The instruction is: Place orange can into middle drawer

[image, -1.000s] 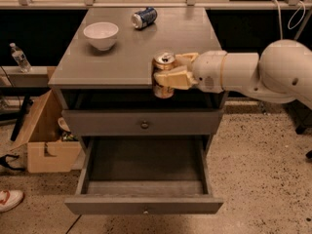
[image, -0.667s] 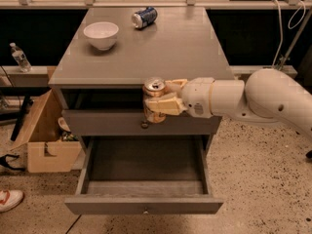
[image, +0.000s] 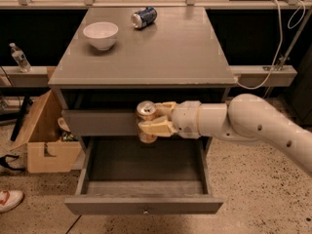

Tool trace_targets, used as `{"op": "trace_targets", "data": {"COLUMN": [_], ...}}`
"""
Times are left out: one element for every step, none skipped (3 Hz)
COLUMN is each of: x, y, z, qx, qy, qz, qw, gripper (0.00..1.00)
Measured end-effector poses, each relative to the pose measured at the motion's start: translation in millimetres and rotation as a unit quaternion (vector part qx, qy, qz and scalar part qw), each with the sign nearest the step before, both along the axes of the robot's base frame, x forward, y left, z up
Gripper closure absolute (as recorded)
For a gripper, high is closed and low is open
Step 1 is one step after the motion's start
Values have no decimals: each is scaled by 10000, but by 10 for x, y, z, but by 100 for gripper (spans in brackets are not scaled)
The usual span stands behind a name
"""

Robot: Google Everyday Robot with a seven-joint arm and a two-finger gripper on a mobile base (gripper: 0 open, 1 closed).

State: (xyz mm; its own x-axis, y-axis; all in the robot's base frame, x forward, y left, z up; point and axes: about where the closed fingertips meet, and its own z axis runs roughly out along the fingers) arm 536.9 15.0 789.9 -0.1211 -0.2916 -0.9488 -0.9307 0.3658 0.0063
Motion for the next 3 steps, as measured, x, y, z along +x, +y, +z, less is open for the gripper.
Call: {"op": "trace_targets", "data": {"x": [-133, -157, -156], "y": [177, 471, 473], "z": [-580, -1344, -1340], "qx": [135, 447, 441], "qy": [46, 255, 249], "qz": [248, 420, 424], "qw": [9996, 9978, 9978], "gripper": [100, 100, 100]}}
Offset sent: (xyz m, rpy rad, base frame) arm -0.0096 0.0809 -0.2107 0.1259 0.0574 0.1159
